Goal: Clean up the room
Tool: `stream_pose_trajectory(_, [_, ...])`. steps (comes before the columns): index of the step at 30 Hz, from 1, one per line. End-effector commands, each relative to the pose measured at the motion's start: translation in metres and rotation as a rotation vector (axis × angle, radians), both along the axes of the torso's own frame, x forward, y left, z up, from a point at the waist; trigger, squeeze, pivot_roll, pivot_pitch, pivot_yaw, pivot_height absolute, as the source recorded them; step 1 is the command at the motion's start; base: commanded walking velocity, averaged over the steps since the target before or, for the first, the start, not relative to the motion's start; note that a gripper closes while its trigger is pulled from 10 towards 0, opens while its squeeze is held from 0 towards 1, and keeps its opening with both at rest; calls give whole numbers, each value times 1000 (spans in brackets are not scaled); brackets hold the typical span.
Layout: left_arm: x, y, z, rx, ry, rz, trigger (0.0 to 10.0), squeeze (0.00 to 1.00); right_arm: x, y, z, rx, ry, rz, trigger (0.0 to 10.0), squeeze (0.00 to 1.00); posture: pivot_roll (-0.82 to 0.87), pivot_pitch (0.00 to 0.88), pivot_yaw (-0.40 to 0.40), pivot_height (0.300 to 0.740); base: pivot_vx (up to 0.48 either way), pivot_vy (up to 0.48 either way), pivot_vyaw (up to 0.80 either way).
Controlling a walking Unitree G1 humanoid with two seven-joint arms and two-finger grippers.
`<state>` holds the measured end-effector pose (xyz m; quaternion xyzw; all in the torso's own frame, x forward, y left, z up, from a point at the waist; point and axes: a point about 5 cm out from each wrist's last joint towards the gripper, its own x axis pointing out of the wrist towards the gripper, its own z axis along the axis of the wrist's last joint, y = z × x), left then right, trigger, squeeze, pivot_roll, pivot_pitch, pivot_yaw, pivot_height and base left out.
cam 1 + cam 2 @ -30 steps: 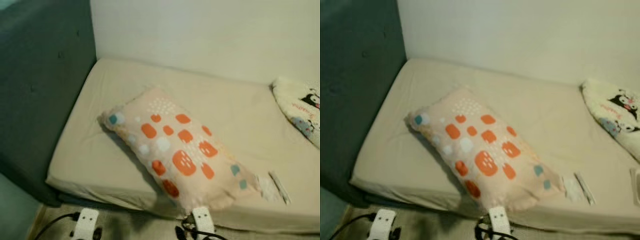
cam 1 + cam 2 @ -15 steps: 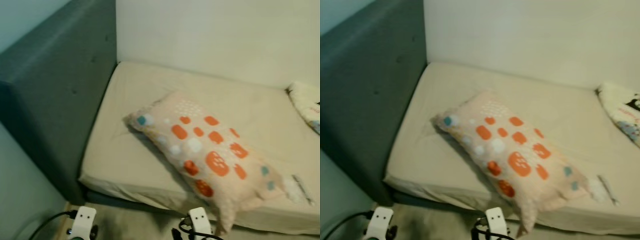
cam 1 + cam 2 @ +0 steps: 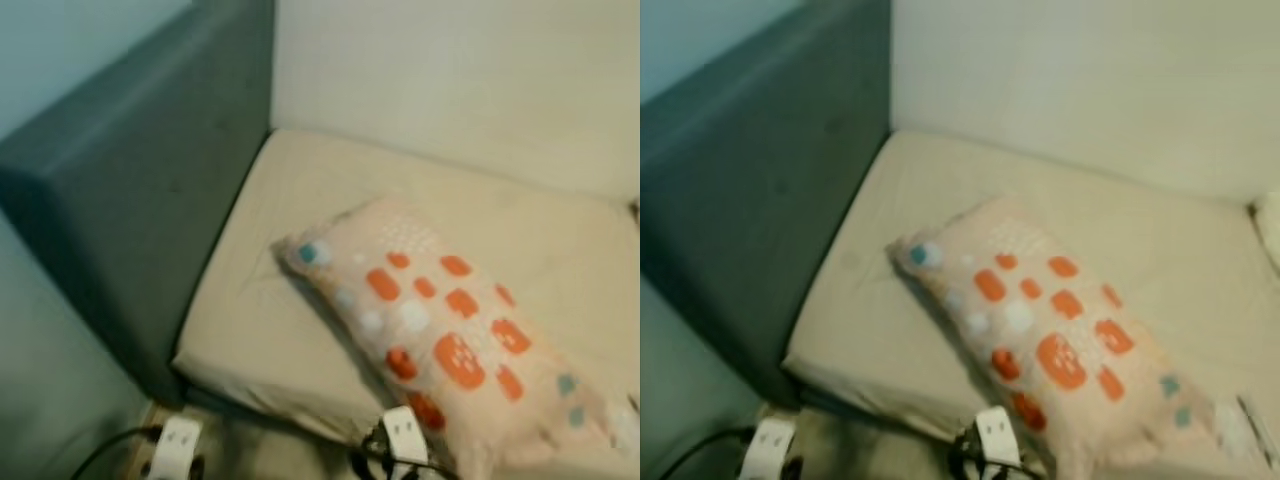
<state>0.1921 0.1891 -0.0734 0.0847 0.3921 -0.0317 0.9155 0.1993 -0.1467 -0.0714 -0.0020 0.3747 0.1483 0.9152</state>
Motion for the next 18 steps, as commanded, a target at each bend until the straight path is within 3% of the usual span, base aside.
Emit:
stream_pose_trajectory(1, [-11, 5, -5, 11, 38, 6, 10000, 0, -9, 1, -6, 3, 37, -6, 10000, 0, 90, 49, -44, 733, 0, 0, 0])
stream_pose_trajectory(11, [-10, 4, -5, 0, 28, 12, 10000, 0, -9, -1, -5, 4, 41, -17, 10000, 0, 88, 49, -43, 733, 0, 0, 0])
stream_pose_trajectory(18, [-9, 4, -5, -2, 32, 18, 10000, 0, -8, -1, -5, 6, 43, -23, 10000, 0, 89, 47, -44, 733, 0, 0, -800])
